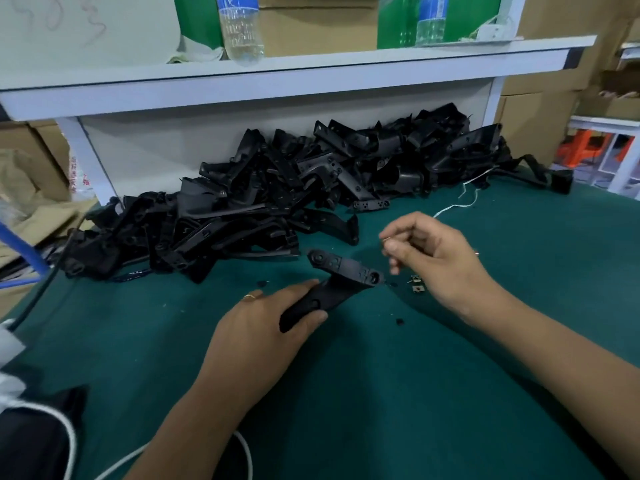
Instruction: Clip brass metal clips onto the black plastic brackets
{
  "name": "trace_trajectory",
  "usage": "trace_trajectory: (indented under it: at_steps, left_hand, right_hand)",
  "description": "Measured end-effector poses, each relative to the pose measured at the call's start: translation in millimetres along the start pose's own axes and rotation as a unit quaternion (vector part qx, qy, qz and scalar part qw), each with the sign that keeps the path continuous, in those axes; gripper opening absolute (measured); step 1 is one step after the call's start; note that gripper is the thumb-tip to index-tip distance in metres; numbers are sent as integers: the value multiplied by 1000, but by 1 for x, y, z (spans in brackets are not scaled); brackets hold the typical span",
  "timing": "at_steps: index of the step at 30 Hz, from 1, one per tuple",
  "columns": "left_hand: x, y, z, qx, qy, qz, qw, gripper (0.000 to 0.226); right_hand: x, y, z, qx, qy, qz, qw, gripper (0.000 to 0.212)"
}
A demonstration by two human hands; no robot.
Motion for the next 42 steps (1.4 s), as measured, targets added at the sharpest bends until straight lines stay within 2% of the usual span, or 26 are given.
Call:
trace_trajectory:
  at_steps: [2,6,9,13,20,25,27,30,33,36,39,42]
  left_hand:
    - [0,-1,0,8,-6,-5,1000,50]
    - [2,-4,3,47,-36,-19,998,42]
    - [5,-5,1,54,-18,-28,998,38]
    - [7,-6,-3,40,-7,-51,998,37]
    - [7,1,-3,-20,-43,-54,997,42]
    - [10,15,-7,-132,-23,-7,991,33]
    - [10,17,-7,-149,-17,-7,989,33]
    - [10,16,-7,-162,-9,-5,987,33]
    - [10,16,-8,-156,-11,-7,988,32]
    - [9,15,-6,-122,-50,-3,991,33]
    - [8,19,-1,-83,-104,38,990,33]
    - [8,22,-1,-74,-109,75,989,32]
  right_hand:
    - [-2,2,-10,43,20,4,999,14]
    - [-2,3,-13,57,48,9,997,19]
    - [-4,0,-15,56,69,0,996,20]
    - [-6,-8,-19,39,62,-21,997,12]
    - [-7,-5,-21,29,99,-15,995,9]
    - [-6,-4,-20,-18,65,12,998,17]
    - [-7,-4,-23,8,66,0,998,17]
    - [-8,-5,-28,21,65,-10,998,15]
    - [-8,-4,-27,-23,53,-11,998,13]
    - [-7,0,-11,-46,20,-11,999,8]
    - [-11,4,-12,-91,98,5,991,3]
    - [-18,-2,-35,-187,210,5,960,12]
Point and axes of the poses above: each hand's wrist, its own x-axis towards the middle knuckle, its own z-axis out of the back of the hand, y = z × x, the point moved 3 cm from there along x, towards the middle knuckle, and after that the axes turned 4 degrees about x, right-handed, at the moved point
